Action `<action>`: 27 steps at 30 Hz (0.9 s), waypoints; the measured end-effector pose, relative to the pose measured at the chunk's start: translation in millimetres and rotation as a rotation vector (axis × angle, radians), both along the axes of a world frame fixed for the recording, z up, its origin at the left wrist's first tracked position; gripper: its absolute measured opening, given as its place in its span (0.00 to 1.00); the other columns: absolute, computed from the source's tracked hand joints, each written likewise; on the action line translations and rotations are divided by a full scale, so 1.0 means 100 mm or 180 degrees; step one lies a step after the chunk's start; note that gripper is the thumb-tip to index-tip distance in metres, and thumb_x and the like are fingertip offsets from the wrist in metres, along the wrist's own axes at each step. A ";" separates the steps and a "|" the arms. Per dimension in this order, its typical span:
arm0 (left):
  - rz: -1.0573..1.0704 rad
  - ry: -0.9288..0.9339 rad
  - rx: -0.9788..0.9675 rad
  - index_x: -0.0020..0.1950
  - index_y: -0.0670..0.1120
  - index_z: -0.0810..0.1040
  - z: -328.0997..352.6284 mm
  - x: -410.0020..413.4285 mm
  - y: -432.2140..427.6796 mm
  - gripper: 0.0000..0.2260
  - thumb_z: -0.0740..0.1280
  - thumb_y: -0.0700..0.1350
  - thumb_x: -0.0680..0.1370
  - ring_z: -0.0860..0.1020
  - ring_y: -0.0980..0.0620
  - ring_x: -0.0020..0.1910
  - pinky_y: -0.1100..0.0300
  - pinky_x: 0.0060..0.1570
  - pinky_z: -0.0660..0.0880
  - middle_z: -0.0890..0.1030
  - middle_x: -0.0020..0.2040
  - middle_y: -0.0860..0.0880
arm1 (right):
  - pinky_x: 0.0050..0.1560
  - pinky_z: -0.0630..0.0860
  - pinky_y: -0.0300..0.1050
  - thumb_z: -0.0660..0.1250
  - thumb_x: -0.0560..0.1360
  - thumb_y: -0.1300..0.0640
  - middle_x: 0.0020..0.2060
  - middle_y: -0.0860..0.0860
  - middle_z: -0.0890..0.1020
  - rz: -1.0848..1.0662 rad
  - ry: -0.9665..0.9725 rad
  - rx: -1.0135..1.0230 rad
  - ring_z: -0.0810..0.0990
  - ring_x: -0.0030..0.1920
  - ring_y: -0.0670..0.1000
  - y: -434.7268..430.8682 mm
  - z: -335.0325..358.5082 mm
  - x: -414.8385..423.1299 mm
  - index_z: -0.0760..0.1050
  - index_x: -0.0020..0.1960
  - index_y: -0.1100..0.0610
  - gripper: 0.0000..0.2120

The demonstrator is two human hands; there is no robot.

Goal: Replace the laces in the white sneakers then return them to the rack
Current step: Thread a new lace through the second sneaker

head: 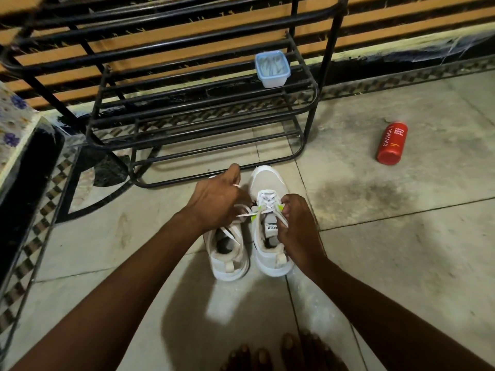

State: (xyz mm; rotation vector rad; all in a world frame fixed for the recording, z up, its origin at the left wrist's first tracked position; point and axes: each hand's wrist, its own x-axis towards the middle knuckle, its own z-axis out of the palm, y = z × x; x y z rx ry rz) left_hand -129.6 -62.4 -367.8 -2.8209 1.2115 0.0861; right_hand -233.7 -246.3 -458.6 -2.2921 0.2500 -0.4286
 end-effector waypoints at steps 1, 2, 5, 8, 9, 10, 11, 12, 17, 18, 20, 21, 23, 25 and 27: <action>0.0004 0.0001 0.0058 0.57 0.63 0.83 0.02 0.01 0.00 0.15 0.78 0.58 0.71 0.72 0.53 0.43 0.61 0.29 0.64 0.63 0.50 0.54 | 0.49 0.68 0.40 0.71 0.64 0.72 0.48 0.51 0.75 0.0038 0.0004 -0.0013 0.76 0.49 0.55 0.00 0.01 0.00 0.72 0.58 0.57 0.25; 0.0013 -0.0002 0.0103 0.56 0.62 0.84 0.03 0.01 0.00 0.15 0.78 0.59 0.71 0.72 0.53 0.44 0.61 0.29 0.66 0.63 0.51 0.53 | 0.49 0.68 0.40 0.71 0.64 0.72 0.48 0.51 0.75 0.0066 0.0012 -0.0014 0.76 0.50 0.55 0.00 0.01 -0.01 0.72 0.58 0.57 0.25; 0.0058 0.0000 0.0088 0.51 0.58 0.85 0.07 -0.01 -0.03 0.11 0.79 0.55 0.70 0.71 0.54 0.46 0.59 0.29 0.70 0.63 0.52 0.52 | 0.49 0.67 0.38 0.71 0.64 0.72 0.49 0.52 0.75 0.0059 0.0060 -0.0004 0.76 0.51 0.54 -0.01 0.03 -0.01 0.72 0.59 0.58 0.25; 0.0196 0.0028 -0.0113 0.47 0.53 0.83 0.05 -0.03 -0.01 0.06 0.77 0.48 0.72 0.72 0.51 0.46 0.57 0.31 0.72 0.65 0.53 0.50 | 0.48 0.63 0.33 0.71 0.65 0.72 0.49 0.52 0.76 0.0063 0.0069 0.0032 0.76 0.51 0.55 -0.01 0.03 -0.02 0.73 0.59 0.58 0.24; 0.0245 0.0002 -0.0115 0.47 0.51 0.82 0.03 -0.03 0.00 0.04 0.75 0.46 0.74 0.71 0.50 0.46 0.56 0.31 0.72 0.66 0.54 0.49 | 0.48 0.63 0.33 0.71 0.65 0.72 0.49 0.53 0.76 0.0066 0.0069 0.0043 0.76 0.51 0.55 -0.02 0.03 -0.01 0.73 0.58 0.59 0.24; 0.0279 -0.0024 -0.0114 0.48 0.49 0.80 0.01 -0.04 0.00 0.03 0.72 0.44 0.76 0.71 0.49 0.46 0.55 0.32 0.72 0.66 0.56 0.48 | 0.48 0.63 0.33 0.72 0.66 0.72 0.49 0.53 0.75 0.0066 0.0076 0.0040 0.76 0.51 0.55 -0.02 0.03 0.00 0.73 0.58 0.59 0.23; 0.0323 0.0018 -0.0188 0.49 0.47 0.79 -0.01 -0.04 0.01 0.04 0.70 0.43 0.76 0.71 0.49 0.47 0.53 0.33 0.73 0.66 0.57 0.47 | 0.48 0.64 0.34 0.72 0.66 0.71 0.49 0.53 0.75 0.0065 0.0088 0.0027 0.76 0.51 0.55 -0.02 0.04 0.00 0.73 0.58 0.59 0.22; 0.0377 0.0112 -0.0328 0.51 0.46 0.77 -0.03 -0.05 0.01 0.05 0.69 0.41 0.76 0.71 0.47 0.50 0.51 0.36 0.75 0.66 0.58 0.46 | 0.49 0.65 0.35 0.72 0.67 0.71 0.49 0.53 0.75 0.0059 0.0095 0.0020 0.76 0.51 0.55 -0.02 0.04 0.00 0.73 0.58 0.59 0.21; 0.0887 0.0678 -0.1618 0.52 0.47 0.73 0.00 -0.04 0.07 0.10 0.64 0.33 0.78 0.77 0.46 0.59 0.39 0.55 0.76 0.76 0.56 0.52 | 0.48 0.65 0.36 0.70 0.68 0.70 0.48 0.51 0.74 0.0082 0.0046 0.0054 0.75 0.50 0.55 -0.04 0.04 0.01 0.73 0.57 0.59 0.20; 0.1020 0.0876 -0.1934 0.52 0.48 0.72 0.04 -0.04 0.08 0.09 0.62 0.34 0.80 0.80 0.48 0.57 0.37 0.58 0.75 0.81 0.52 0.55 | 0.49 0.64 0.36 0.70 0.68 0.69 0.48 0.51 0.74 0.0130 0.0042 0.0049 0.76 0.50 0.56 -0.05 0.04 0.02 0.73 0.58 0.59 0.20; 0.1086 0.1114 -0.2455 0.50 0.47 0.73 0.11 -0.05 0.07 0.07 0.63 0.36 0.83 0.83 0.50 0.51 0.38 0.59 0.75 0.85 0.44 0.54 | 0.50 0.67 0.39 0.71 0.68 0.68 0.48 0.47 0.72 0.0257 0.0052 0.0071 0.76 0.50 0.55 -0.05 0.07 0.05 0.72 0.59 0.58 0.21; 0.1020 0.1147 -0.2658 0.49 0.46 0.74 0.16 -0.07 0.06 0.05 0.65 0.37 0.83 0.84 0.50 0.48 0.40 0.56 0.77 0.85 0.42 0.52 | 0.50 0.70 0.42 0.72 0.68 0.67 0.48 0.46 0.72 0.0326 0.0044 0.0105 0.75 0.49 0.54 -0.06 0.10 0.06 0.72 0.60 0.57 0.22; 0.0841 0.1226 -0.3010 0.48 0.43 0.75 0.25 -0.11 0.02 0.04 0.67 0.38 0.82 0.83 0.49 0.45 0.42 0.51 0.78 0.84 0.41 0.49 | 0.50 0.74 0.47 0.74 0.66 0.67 0.47 0.46 0.72 0.0416 -0.0145 0.0193 0.75 0.47 0.51 -0.07 0.16 0.09 0.72 0.60 0.58 0.25; 0.0669 0.1388 -0.3298 0.47 0.42 0.77 0.33 -0.13 -0.01 0.04 0.68 0.38 0.81 0.82 0.47 0.43 0.42 0.48 0.79 0.83 0.40 0.48 | 0.51 0.75 0.50 0.75 0.64 0.68 0.48 0.47 0.75 0.0460 -0.0444 0.0250 0.76 0.49 0.50 -0.09 0.25 0.12 0.73 0.61 0.60 0.27; 0.0555 0.1519 -0.3444 0.47 0.42 0.78 0.38 -0.15 -0.05 0.03 0.69 0.38 0.81 0.81 0.44 0.41 0.42 0.45 0.78 0.82 0.40 0.47 | 0.53 0.74 0.48 0.73 0.64 0.70 0.52 0.49 0.77 0.0576 -0.0495 0.0423 0.76 0.54 0.50 -0.08 0.40 0.20 0.73 0.65 0.58 0.30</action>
